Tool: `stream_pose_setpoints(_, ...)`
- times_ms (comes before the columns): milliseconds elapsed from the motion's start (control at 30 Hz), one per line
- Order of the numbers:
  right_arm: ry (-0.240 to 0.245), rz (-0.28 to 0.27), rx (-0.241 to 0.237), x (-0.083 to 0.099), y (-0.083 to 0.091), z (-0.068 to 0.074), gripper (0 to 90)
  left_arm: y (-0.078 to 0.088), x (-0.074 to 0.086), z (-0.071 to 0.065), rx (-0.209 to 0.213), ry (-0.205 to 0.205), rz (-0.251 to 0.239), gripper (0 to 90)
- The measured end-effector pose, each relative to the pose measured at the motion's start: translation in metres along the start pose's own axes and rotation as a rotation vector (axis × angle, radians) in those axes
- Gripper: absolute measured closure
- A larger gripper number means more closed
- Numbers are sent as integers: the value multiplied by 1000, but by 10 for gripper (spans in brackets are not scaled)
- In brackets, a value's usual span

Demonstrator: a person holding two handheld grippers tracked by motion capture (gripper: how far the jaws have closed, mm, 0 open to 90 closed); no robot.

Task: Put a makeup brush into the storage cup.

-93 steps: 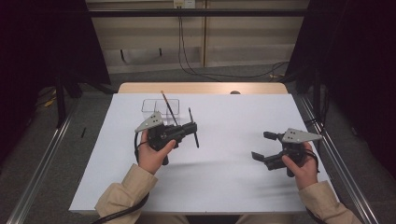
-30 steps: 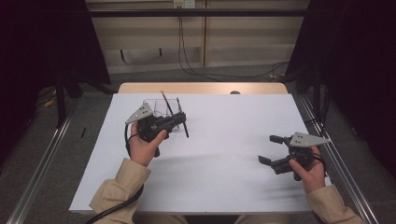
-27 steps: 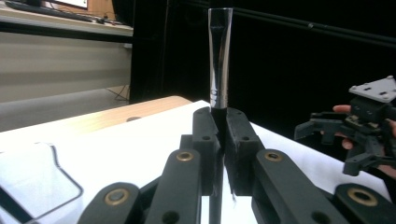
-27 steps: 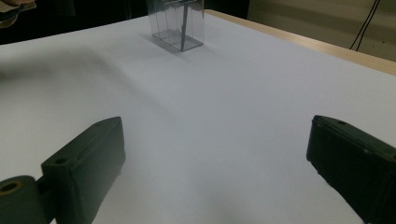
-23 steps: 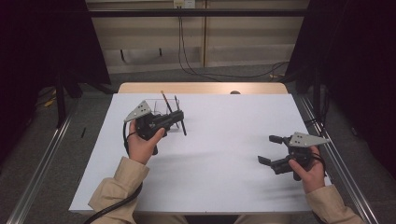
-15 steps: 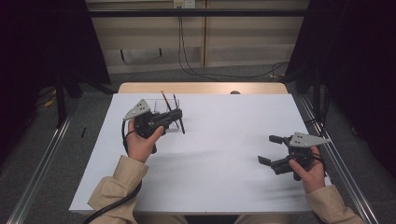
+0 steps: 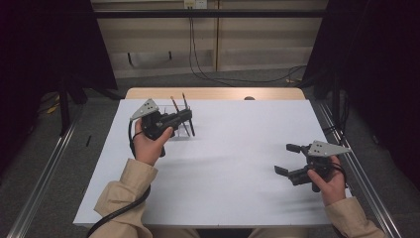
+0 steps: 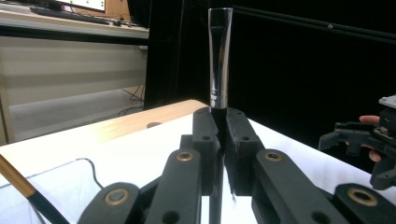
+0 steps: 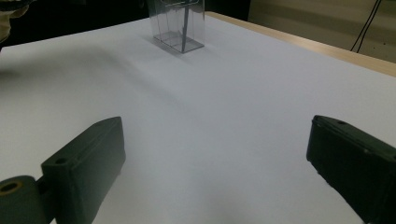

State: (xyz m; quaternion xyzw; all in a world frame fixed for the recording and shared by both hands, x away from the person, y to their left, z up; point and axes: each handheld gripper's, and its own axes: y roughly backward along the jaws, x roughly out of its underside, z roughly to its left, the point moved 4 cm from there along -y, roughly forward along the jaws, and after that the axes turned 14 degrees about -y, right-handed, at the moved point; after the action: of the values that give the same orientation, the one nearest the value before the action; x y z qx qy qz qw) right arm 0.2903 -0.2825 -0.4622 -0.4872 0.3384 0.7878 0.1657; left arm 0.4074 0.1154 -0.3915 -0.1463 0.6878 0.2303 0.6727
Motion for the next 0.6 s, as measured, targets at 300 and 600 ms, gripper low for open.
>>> stream_pose_setpoints(300,-5,-10,-7,-1,1,1,42,-1,-8,8,-23,-11,0,840)
stream_pose_setpoints(600,-1,-17,-14,-1,1,3,42,-3,-14,15,-49,-14,-5,840)
